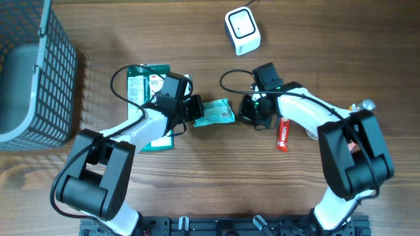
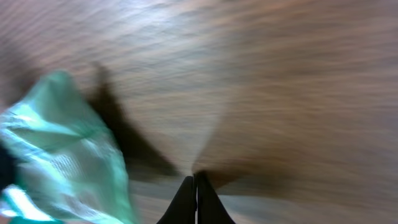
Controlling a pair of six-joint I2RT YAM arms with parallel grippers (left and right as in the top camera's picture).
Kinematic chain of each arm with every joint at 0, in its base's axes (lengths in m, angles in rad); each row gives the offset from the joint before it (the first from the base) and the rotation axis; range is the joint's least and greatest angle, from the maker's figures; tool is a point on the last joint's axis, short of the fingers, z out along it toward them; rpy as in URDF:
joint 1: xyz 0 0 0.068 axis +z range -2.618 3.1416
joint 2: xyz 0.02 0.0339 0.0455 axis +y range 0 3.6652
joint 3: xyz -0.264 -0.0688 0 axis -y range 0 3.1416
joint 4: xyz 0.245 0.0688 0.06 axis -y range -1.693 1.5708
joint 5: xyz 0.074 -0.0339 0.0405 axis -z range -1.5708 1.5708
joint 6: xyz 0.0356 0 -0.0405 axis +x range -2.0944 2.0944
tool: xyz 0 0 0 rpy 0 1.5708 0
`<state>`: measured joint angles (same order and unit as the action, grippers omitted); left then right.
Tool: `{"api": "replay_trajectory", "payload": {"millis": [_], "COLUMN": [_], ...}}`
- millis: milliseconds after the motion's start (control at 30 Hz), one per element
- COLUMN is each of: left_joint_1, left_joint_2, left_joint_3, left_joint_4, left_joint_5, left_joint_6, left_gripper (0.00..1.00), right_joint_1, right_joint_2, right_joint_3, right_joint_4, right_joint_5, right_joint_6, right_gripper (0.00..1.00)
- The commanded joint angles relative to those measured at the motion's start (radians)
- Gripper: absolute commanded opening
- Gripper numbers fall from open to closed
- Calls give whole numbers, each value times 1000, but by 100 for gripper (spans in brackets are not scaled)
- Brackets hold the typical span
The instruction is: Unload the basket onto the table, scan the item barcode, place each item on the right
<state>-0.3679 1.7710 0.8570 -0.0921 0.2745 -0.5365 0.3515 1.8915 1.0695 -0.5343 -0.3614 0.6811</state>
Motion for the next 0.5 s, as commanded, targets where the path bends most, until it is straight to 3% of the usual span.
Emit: {"api": "replay_trajectory", "payload": {"millis": [0, 167, 333, 467], "left_joint_1": [0, 0, 0, 0], "left_joint_2": [57, 57, 57, 57], "left_joint_3": [-25, -25, -25, -25], "left_joint_4": [-16, -19, -19, -20], "left_joint_5": [-67, -67, -67, -67], "left_joint_6": [8, 9, 9, 9], "left_gripper": [4, 5, 5, 5], "right_joint_1": [-8, 61, 116, 135], "right_joint_2": [-87, -105, -59, 12], "right_joint_3": [3, 2, 2, 2], "right_joint_4": [12, 314, 378, 399], "right_joint_5": [76, -65, -45, 84], "right_joint_6": [-88, -117, -116, -94], "right_gripper": [4, 8, 8, 4]}}
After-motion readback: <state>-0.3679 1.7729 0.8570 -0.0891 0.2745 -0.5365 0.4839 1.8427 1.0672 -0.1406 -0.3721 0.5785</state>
